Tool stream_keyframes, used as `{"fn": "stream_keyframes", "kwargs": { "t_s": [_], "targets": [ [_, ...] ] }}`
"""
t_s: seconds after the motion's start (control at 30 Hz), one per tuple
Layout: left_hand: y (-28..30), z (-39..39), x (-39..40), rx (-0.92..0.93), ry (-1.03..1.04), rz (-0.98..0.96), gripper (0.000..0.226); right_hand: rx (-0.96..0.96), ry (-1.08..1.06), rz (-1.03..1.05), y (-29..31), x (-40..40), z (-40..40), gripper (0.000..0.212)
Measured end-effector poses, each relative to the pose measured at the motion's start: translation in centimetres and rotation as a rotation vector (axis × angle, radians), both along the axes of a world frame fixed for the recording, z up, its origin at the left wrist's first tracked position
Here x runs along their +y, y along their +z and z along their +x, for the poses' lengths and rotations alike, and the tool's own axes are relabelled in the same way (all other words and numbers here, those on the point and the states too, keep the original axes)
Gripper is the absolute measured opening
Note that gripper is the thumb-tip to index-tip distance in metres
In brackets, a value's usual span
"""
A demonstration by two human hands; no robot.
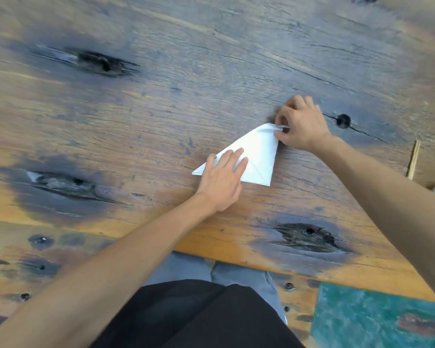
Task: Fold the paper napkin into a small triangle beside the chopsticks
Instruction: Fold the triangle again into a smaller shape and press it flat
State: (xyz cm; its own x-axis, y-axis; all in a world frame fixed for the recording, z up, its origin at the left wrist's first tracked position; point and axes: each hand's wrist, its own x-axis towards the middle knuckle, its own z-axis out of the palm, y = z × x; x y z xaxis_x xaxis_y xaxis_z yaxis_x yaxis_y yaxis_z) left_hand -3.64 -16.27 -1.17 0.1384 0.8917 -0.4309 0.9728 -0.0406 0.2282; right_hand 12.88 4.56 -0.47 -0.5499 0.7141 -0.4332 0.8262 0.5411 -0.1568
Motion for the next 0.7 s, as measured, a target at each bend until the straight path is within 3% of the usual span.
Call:
{"fn": "stream_keyframes", "kwargs": {
  "t_s": [0.13, 0.3, 0.47, 0.7],
  "targets": [
    [0.3, -0.6, 0.3, 0.012, -0.043, -0.048, 0.064, -0.004, -0.174, -0.094, 0.4, -1.6, -0.9, 0.026],
    [0.4, -1.4, 0.7, 0.005, -0.099, -0.061, 0.063, 0.133, -0.341, -0.092, 1.5, -3.9, -0.9, 0.040],
    [0.6, -2.0, 1.0, -0.007, -0.140, -0.058, 0.064, 0.096, -0.406, -0.095, 2.6, -6.0, -1.4, 0.026],
    [0.5, -2.8, 1.1, -0.053, -0.170, -0.068, 0.066, 0.285, -0.543, -0.043, 4.1, -10.7, -2.4, 0.012]
  ]
}}
